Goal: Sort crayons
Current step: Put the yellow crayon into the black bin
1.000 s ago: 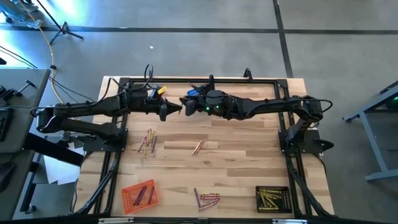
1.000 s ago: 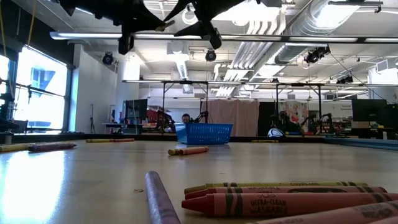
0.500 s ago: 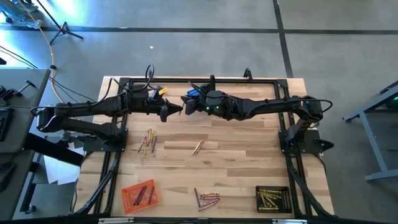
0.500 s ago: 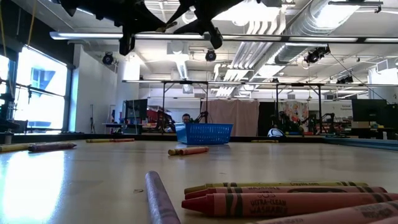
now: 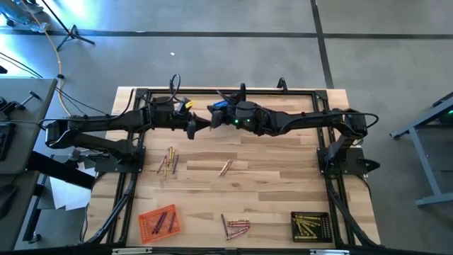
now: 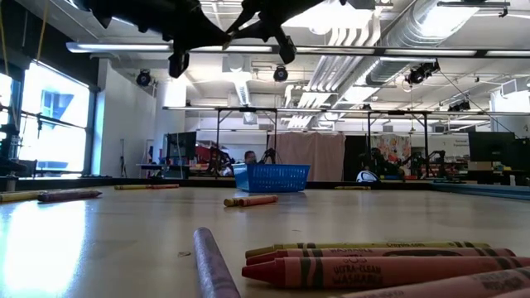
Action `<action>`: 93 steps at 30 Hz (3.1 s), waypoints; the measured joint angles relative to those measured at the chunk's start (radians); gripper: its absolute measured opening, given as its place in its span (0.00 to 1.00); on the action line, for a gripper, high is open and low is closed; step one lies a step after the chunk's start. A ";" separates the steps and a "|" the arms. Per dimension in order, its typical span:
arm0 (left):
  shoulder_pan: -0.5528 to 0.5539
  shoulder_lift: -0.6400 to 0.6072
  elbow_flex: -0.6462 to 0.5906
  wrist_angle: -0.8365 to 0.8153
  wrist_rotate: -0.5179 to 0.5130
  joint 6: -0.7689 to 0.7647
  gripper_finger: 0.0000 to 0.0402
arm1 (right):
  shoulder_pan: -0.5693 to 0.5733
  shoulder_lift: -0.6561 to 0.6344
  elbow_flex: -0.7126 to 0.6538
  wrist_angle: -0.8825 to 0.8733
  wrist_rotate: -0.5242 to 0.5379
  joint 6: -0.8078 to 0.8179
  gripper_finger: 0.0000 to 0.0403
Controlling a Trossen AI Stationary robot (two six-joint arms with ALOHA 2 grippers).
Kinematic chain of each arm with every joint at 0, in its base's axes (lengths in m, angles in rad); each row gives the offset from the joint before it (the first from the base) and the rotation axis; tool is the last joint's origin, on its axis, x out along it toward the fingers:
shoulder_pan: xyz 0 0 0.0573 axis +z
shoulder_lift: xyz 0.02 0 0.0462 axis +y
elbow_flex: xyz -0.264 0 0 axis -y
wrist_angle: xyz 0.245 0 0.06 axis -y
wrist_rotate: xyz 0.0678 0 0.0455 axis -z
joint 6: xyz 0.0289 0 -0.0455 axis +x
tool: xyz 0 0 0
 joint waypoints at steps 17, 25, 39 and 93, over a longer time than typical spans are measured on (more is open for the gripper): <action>0.086 -0.001 0.000 0.024 -0.008 0.002 0.01 | -0.059 -0.018 0.000 -0.051 -0.101 0.000 0.02; 0.110 -0.001 0.000 0.021 -0.008 0.068 0.13 | -0.061 -0.019 0.000 -0.128 -0.158 0.000 0.02; 0.177 -0.002 0.000 -0.103 0.021 0.098 0.23 | 0.000 -0.205 0.000 -1.005 -0.396 0.065 0.02; 0.177 -0.002 0.000 -0.182 0.098 0.212 0.21 | 0.893 -0.226 -0.421 -0.642 -0.656 0.800 0.21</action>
